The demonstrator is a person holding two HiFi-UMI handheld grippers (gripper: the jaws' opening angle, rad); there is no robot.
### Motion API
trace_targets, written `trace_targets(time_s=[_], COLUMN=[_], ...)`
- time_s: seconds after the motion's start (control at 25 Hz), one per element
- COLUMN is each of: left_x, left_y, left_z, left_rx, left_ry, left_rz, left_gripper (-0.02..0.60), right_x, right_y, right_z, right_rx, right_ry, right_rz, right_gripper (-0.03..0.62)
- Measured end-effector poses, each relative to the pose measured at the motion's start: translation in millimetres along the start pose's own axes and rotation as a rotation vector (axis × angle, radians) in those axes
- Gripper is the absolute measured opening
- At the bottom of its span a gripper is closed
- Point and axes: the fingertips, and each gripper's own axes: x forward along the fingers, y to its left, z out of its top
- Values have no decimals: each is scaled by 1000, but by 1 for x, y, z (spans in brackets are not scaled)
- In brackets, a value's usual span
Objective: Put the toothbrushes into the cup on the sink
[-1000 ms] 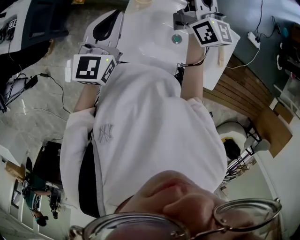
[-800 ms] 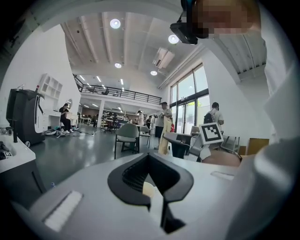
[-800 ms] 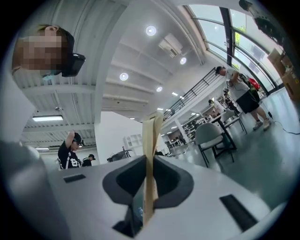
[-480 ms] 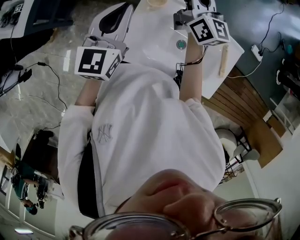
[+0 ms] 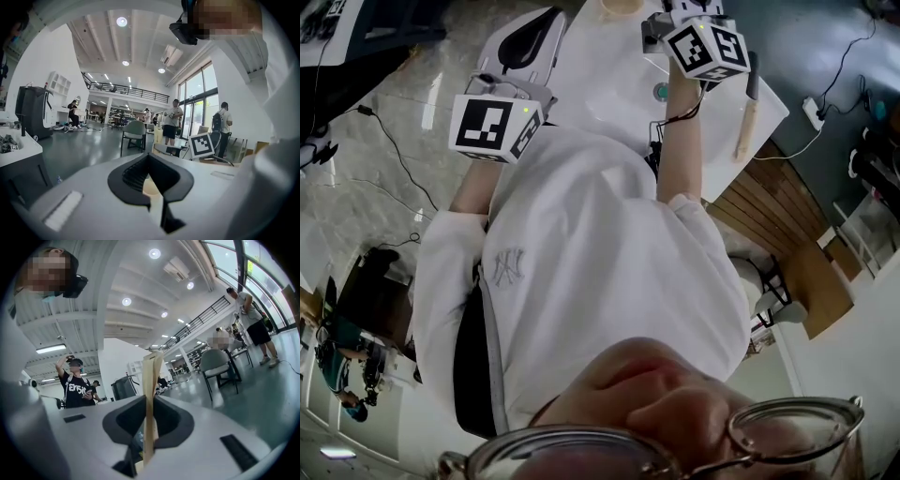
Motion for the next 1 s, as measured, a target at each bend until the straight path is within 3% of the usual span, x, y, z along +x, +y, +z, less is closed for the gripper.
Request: trace_targets(time_s=[0.32,1.0], left_x=[-4,-2], left_y=[19,12], left_z=[0,-2], left_rx=[-9,-12], left_ry=[2,12], left_rz=[40,17], left_gripper=[9,9], right_x=[9,5], right_y=[2,1], right_z=[-42,-86], right_rx=[21,-7], right_ry=[84,182], right_rz=[10,-6], right_gripper=[43,43])
